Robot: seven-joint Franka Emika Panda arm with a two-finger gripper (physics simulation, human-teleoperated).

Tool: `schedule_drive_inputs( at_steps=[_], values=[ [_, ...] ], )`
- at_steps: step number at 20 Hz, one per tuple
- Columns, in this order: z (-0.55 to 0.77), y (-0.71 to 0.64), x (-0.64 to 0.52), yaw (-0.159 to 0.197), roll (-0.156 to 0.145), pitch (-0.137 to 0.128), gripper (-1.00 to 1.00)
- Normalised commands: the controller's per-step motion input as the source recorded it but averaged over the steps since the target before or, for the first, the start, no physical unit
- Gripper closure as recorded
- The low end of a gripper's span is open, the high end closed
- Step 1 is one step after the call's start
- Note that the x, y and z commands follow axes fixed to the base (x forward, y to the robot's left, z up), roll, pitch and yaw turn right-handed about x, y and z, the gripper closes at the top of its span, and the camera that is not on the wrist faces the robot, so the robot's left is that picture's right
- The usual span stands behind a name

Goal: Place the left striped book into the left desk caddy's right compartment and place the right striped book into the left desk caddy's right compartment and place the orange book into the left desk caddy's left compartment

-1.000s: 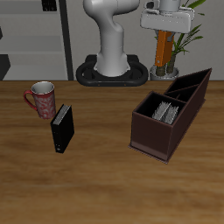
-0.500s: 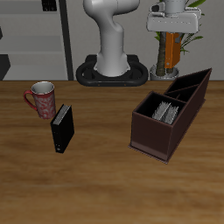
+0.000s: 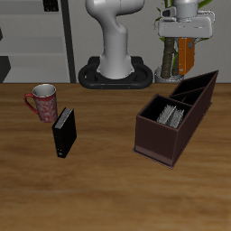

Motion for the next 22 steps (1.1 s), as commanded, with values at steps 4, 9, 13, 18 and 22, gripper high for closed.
schedule_drive_inputs(
  at_steps=[4, 9, 13, 18, 22],
  values=[
    [-0.07, 0.17, 0.15, -0.011, 0.050, 0.016, 1.00],
    [-0.08, 0.17, 0.11, 0.025, 0.042, 0.003, 1.00],
    [-0.03, 0.10, 0.10, -0.001, 0.024, 0.000, 1.00],
    [-0.02, 0.11, 0.11, -0.026, 0.025, 0.013, 1.00],
    [-0.09, 0.09, 0.15, -0.013, 0.015, 0.008, 1.00]
  ],
)
